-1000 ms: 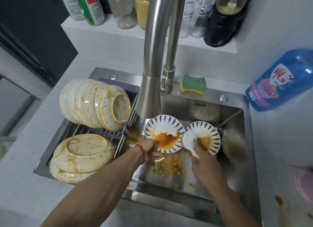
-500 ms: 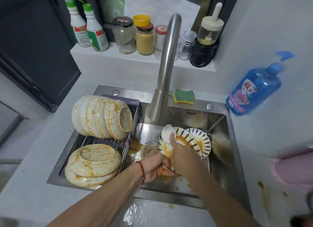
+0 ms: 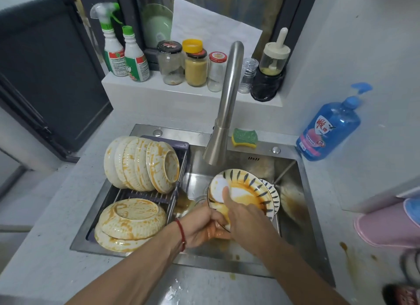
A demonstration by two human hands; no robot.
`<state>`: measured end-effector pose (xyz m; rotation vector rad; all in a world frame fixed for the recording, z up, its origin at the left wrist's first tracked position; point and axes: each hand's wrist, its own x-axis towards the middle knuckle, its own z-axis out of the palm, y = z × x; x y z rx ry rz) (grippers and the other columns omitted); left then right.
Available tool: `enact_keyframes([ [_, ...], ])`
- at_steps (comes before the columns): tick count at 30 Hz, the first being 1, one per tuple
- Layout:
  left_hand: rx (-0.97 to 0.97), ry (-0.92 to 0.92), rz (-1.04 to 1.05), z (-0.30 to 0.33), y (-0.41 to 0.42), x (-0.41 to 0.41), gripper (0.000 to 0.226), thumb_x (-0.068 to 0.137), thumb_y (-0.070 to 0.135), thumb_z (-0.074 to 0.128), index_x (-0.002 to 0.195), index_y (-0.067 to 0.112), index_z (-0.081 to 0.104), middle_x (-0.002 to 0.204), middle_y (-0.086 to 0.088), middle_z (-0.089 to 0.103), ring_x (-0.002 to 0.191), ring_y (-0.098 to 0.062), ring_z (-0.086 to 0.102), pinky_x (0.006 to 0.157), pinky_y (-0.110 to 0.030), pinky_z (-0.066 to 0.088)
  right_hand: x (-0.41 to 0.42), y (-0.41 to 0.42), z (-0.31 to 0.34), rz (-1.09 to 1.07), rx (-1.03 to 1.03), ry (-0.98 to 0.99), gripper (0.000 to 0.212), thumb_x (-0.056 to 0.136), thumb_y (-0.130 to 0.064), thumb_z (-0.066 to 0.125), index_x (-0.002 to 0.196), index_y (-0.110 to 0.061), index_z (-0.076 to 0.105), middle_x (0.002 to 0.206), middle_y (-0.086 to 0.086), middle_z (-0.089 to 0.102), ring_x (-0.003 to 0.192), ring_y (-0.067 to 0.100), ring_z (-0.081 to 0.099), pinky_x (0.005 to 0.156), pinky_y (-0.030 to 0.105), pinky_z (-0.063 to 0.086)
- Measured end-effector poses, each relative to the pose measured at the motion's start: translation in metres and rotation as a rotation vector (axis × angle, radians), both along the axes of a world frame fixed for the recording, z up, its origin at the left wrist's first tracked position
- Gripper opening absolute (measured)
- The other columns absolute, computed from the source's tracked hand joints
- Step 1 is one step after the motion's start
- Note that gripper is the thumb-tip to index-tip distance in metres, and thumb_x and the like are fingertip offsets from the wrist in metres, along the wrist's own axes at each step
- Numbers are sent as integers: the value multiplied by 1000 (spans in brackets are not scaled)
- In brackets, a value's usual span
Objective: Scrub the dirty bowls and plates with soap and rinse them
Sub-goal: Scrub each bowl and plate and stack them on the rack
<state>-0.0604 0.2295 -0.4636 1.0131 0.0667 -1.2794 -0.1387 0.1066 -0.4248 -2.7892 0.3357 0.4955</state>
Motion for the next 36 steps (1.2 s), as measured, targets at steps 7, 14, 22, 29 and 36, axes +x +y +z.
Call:
enact_keyframes([
  [7, 37, 113, 180, 2, 2, 5, 47, 81, 3, 35, 122, -5, 59, 114, -23, 71, 100, -44, 70, 97, -71, 50, -22, -25, 18, 222, 86, 211, 57, 109, -20, 30, 163, -28, 13, 107, 9, 56, 93, 27, 55, 79, 39, 49],
  [14, 224, -111, 216, -4, -7, -9, 66, 79, -18, 34, 130, 19, 54, 126, -19, 65, 101, -48, 72, 85, -75, 54, -22, -65, 3, 14, -196, 249, 61, 102, -16, 35, 160, -24, 20, 133, 5, 58, 110, 24, 59, 81, 36, 45],
  [22, 187, -162, 176, 5, -16, -20, 82, 50, -6, 48, 130, 11, 57, 129, -37, 60, 104, -47, 63, 92, -86, 39, -11, -58, 7, -96, -259, 60, 72, 97, -11, 37, 162, -26, 9, 99, 5, 63, 83, 25, 58, 68, 34, 41],
  [29, 40, -118, 116, 15, -9, -10, 73, 68, -15, 37, 134, 6, 58, 124, -26, 70, 112, -50, 68, 86, -74, 54, -9, -40, 11, 20, -62, -76, 74, 99, -13, 37, 159, -38, 2, 85, 7, 58, 74, 30, 49, 65, 39, 38],
  [36, 33, -128, 136, 11, -10, -14, 77, 68, -19, 35, 138, 8, 55, 120, -24, 72, 107, -47, 71, 79, -69, 56, -22, -23, 13, 54, -62, -28, 75, 97, -11, 39, 160, -31, 3, 100, 8, 66, 79, 26, 50, 66, 40, 43],
])
